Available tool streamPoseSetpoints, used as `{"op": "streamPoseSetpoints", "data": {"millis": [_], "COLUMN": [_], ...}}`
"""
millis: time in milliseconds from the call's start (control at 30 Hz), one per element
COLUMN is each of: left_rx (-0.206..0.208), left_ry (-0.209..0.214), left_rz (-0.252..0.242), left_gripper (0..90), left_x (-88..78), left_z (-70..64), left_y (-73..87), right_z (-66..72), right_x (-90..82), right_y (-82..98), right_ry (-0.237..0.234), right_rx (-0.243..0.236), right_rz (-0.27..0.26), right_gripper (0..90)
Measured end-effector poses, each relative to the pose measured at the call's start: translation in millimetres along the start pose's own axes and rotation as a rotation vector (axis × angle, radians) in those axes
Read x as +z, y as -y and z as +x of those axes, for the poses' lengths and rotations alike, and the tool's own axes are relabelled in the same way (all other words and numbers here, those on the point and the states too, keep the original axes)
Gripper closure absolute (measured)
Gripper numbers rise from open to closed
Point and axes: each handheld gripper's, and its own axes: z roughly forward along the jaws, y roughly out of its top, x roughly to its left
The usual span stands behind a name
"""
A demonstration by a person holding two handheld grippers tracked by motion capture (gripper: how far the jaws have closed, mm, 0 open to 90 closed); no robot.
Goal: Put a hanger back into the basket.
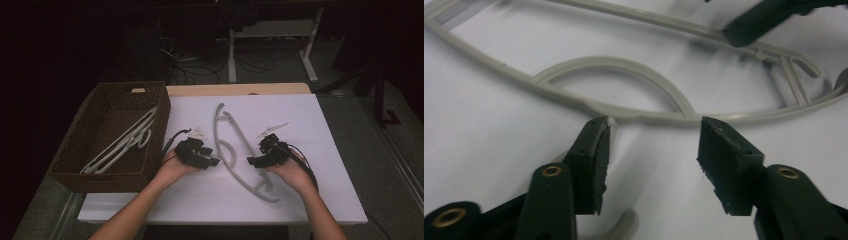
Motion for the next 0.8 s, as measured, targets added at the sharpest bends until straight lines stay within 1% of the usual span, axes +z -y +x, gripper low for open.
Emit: {"op": "streamPoseSetpoints", "data": {"millis": [33, 100, 200, 267, 300, 367, 433, 533, 600, 667, 800], "left_rx": [-0.004, -0.011, -0.024, -0.029, -0.028, -0.025, -0.028, -0.022, -0.019, -0.022, -0.022], "left_ry": [0.004, 0.006, 0.005, -0.002, -0.002, -0.005, -0.004, -0.001, 0.001, 0.006, 0.004], "left_rz": [-0.006, -0.016, -0.028, -0.028, -0.029, -0.031, -0.036, -0.025, -0.021, -0.021, -0.020], "left_gripper": [42.8, 40.8, 40.5, 40.5, 40.5, 40.5, 40.5, 40.5, 40.5, 40.5, 39.2], "left_x": [-2.2, -6.1, -11.0, -12.8, -13.4, -13.6, -12.7, -9.6, -8.5, -7.8, -7.3], "left_z": [0.4, 1.0, 2.8, 3.0, 2.9, 2.9, 2.6, 1.6, 1.3, 1.3, 1.6], "left_y": [2.3, 6.5, 11.9, 14.3, 14.6, 14.2, 13.4, 13.3, 13.4, 13.2, 13.7], "right_z": [0.5, 0.6, -1.0, -0.6, 0.7, 1.8, 2.4, 1.6, -0.2, -0.3, -0.5], "right_x": [4.0, 10.2, 19.7, 23.2, 24.1, 24.8, 27.4, 27.9, 27.6, 28.3, 27.9], "right_y": [-3.8, -9.6, -17.2, -17.7, -16.8, -14.9, -13.0, -11.5, -11.0, -11.2, -11.5], "right_ry": [0.011, 0.008, 0.036, 0.055, 0.070, 0.068, 0.085, 0.097, 0.080, 0.081, 0.082], "right_rx": [-0.003, 0.002, 0.018, 0.027, 0.022, 0.022, 0.017, 0.024, 0.030, 0.023, 0.018], "right_rz": [0.014, 0.028, 0.055, 0.072, 0.081, 0.088, 0.110, 0.110, 0.108, 0.111, 0.111], "right_gripper": [39.0, 43.8, 51.7, 56.0, 57.6, 59.4, 63.9, 70.6, 72.3, 72.7, 73.4]}}
